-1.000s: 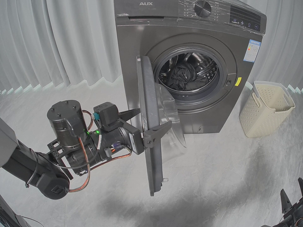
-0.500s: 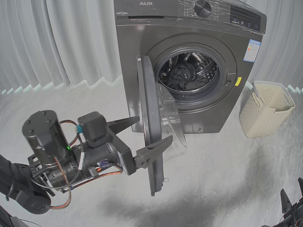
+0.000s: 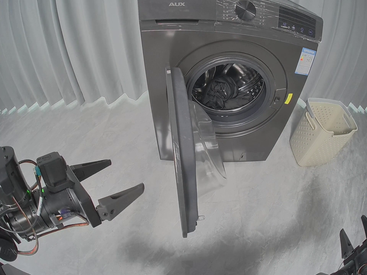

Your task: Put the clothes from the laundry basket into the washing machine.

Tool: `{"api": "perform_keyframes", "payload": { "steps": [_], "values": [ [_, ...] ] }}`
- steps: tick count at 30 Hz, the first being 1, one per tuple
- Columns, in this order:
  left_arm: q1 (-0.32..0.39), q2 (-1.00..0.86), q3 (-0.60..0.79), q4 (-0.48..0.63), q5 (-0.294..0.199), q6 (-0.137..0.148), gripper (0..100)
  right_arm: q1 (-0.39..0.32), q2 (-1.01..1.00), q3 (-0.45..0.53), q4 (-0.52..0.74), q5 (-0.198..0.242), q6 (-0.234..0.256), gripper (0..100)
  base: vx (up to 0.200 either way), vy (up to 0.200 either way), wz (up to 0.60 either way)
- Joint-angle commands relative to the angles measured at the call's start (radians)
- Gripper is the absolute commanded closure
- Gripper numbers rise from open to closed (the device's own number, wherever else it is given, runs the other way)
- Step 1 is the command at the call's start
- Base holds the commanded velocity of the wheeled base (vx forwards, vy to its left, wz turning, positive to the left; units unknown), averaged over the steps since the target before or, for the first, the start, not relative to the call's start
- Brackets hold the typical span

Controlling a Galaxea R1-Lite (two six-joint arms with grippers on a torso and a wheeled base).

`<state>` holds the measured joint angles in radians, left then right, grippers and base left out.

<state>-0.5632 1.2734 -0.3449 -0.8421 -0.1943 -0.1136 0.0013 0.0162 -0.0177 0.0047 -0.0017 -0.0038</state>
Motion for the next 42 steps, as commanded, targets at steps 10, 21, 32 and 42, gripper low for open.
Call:
{"api": "perform_keyframes", "payload": {
  "steps": [10,21,32,42],
  "values": [
    [0.032,0.291,-0.131,-0.101,0.010,0.031,0,0.000,-0.016,0.018,0.000,0.000,-0.001,0,0.000,0.000,0.00],
    [-0.021,0.511,-0.345,-0.161,0.078,0.028,0,0.000,-0.016,0.018,0.000,0.000,-0.001,0,0.000,0.000,0.00],
    [-0.110,0.666,-0.615,-0.081,0.111,0.020,0,0.000,-0.016,0.018,0.000,0.002,0.001,0,0.000,0.000,0.00],
    [-0.115,0.850,-0.910,-0.077,0.180,-0.020,0,0.000,-0.016,0.018,0.000,-0.003,0.001,0,0.000,0.000,0.00]
  ]
}}
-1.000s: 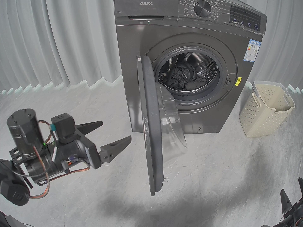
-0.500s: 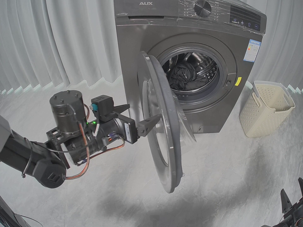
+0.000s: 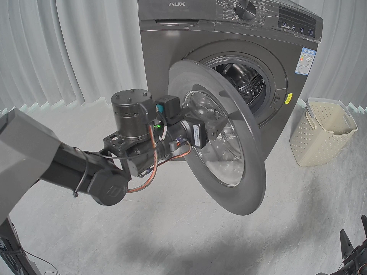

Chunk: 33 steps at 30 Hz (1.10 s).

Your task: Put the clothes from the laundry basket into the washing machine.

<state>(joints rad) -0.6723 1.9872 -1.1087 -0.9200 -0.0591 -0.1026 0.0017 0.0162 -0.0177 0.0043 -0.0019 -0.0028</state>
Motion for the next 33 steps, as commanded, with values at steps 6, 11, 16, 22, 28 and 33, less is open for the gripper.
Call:
{"api": "perform_keyframes", "payload": {
  "steps": [6,11,16,22,28,33],
  "values": [
    [-0.003,0.182,-0.214,-0.002,0.117,-0.092,0,0.000,-0.016,0.018,0.000,-0.003,0.003,0,0.000,0.000,0.00],
    [0.005,0.127,-0.123,-0.008,0.125,-0.092,0,0.000,-0.016,0.018,0.000,-0.004,0.003,0,0.000,0.000,0.00],
    [-0.009,-0.133,0.217,-0.014,0.124,-0.085,0,0.000,-0.016,0.018,0.000,-0.003,0.000,0,0.000,0.000,0.00],
    [-0.023,-0.521,0.619,-0.013,0.125,-0.059,0,0.000,-0.016,0.018,0.000,-0.003,-0.002,0,0.000,0.000,0.00],
    [0.037,-0.881,0.948,0.020,0.116,0.046,0,-0.003,-0.016,0.018,0.000,0.000,0.000,0,0.000,0.000,0.00],
    [0.114,-1.131,1.086,0.104,0.137,0.115,0,-0.002,-0.016,0.018,0.000,-0.001,0.000,0,0.000,0.000,0.00]
  ]
}}
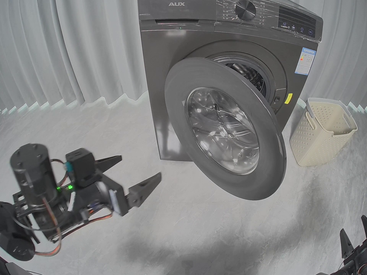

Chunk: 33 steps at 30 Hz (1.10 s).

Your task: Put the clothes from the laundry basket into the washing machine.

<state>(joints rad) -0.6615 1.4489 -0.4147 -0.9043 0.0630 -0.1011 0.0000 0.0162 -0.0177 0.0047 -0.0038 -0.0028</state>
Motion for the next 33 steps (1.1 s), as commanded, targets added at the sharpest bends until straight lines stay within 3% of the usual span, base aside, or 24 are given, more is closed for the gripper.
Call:
{"api": "perform_keyframes", "payload": {
  "steps": [1,5,7,10,13,15,16,18,22,24,25,28,33],
  "values": [
    [0.128,-0.622,0.404,0.108,0.017,0.113,0,0.000,-0.016,0.018,0.000,0.002,-0.002,0,0.000,0.000,0.00],
    [0.301,-0.898,0.413,0.367,0.006,0.112,0,-0.003,-0.016,0.015,0.005,0.008,-0.019,0,0.000,0.000,0.00],
    [0.329,-0.964,0.415,0.427,0.006,0.106,0,-0.002,-0.016,0.015,0.003,0.010,-0.033,0,0.000,0.000,0.00],
    [0.430,-1.111,0.415,0.544,0.000,0.089,0,-0.002,-0.016,0.018,-0.002,0.024,-0.034,0,0.000,0.000,0.00],
    [0.500,-1.200,0.415,0.625,-0.034,0.077,0,-0.002,-0.016,0.008,-0.028,0.030,-0.037,0,0.000,0.000,0.00],
    [0.550,-1.259,0.415,0.696,-0.066,0.075,0,0.000,-0.016,-0.051,-0.072,0.031,-0.039,0,0.000,0.000,0.00],
    [0.574,-1.331,0.415,0.775,-0.098,0.072,0,0.005,-0.007,-0.168,-0.072,0.045,-0.023,0,0.000,0.000,0.00],
    [0.585,-1.372,0.415,0.840,-0.121,0.063,0,0.026,0.050,-0.255,-0.041,0.070,-0.003,0,0.000,0.000,0.00],
    [0.592,-1.366,0.415,0.826,-0.103,0.043,0,0.078,0.148,-0.320,0.038,0.111,0.003,0,0.000,0.000,0.00],
    [0.686,-1.409,0.415,0.831,-0.083,0.037,0,0.155,0.295,-0.329,0.043,0.151,0.004,0,0.000,0.000,0.00],
    [0.691,-1.414,0.415,0.831,-0.071,0.037,0,0.178,0.341,-0.331,0.040,0.157,0.003,0,0.000,0.000,0.00],
    [0.683,-1.411,0.415,0.829,0.005,0.026,0,0.244,0.499,-0.332,-0.018,0.159,-0.003,0,0.000,0.000,0.00],
    [0.681,-1.406,0.413,0.852,0.041,0.020,0,0.331,0.746,-0.329,-0.176,0.179,0.001,0,0.000,0.000,0.00]
  ]
}}
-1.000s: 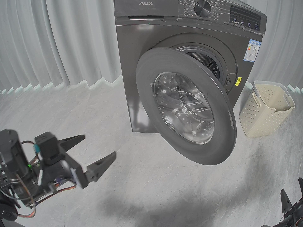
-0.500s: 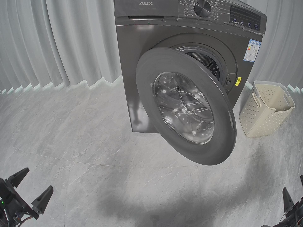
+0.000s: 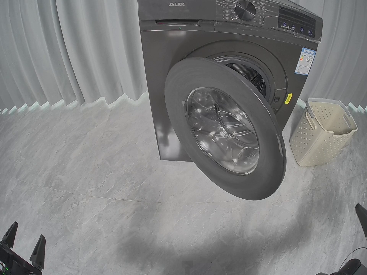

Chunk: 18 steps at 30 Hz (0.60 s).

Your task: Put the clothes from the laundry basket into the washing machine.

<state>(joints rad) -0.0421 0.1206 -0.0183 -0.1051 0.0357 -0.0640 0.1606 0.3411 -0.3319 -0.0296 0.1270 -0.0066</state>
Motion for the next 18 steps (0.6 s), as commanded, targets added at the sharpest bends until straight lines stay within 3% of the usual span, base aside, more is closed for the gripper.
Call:
{"api": "perform_keyframes", "payload": {
  "steps": [1,2,3,5,6,7,9,18],
  "values": [
    [0.064,-0.075,0.011,0.079,0.069,-0.022,0,0.185,0.455,-0.016,-0.165,0.056,0.008,0,0.000,0.000,0.00],
    [0.059,-0.067,0.000,0.108,0.059,-0.023,0,0.197,0.492,-0.018,-0.188,0.065,0.010,0,0.000,0.000,0.00],
    [0.044,-0.081,-0.005,0.122,0.035,-0.002,0,0.201,0.527,-0.018,-0.208,0.072,0.013,0,0.000,0.000,0.00],
    [0.034,-0.116,0.015,0.116,-0.065,0.073,0,0.201,0.584,-0.019,-0.240,0.088,0.031,0,0.000,0.000,0.00],
    [0.036,-0.121,0.015,0.114,-0.089,0.090,0,0.201,0.602,-0.019,-0.250,0.095,0.039,0,0.000,0.000,0.00],
    [0.034,-0.121,0.015,0.116,-0.103,0.084,0,0.201,0.645,-0.022,-0.277,0.111,0.054,0,0.000,0.000,0.00],
    [0.036,-0.121,0.015,0.113,-0.074,0.063,0,0.198,0.699,-0.026,-0.311,0.115,0.059,0,0.000,0.000,0.00],
    [0.036,-0.121,0.017,0.111,-0.063,0.056,0,0.174,0.926,-0.087,-0.446,0.083,0.057,0,0.000,0.000,0.00]
  ]
}}
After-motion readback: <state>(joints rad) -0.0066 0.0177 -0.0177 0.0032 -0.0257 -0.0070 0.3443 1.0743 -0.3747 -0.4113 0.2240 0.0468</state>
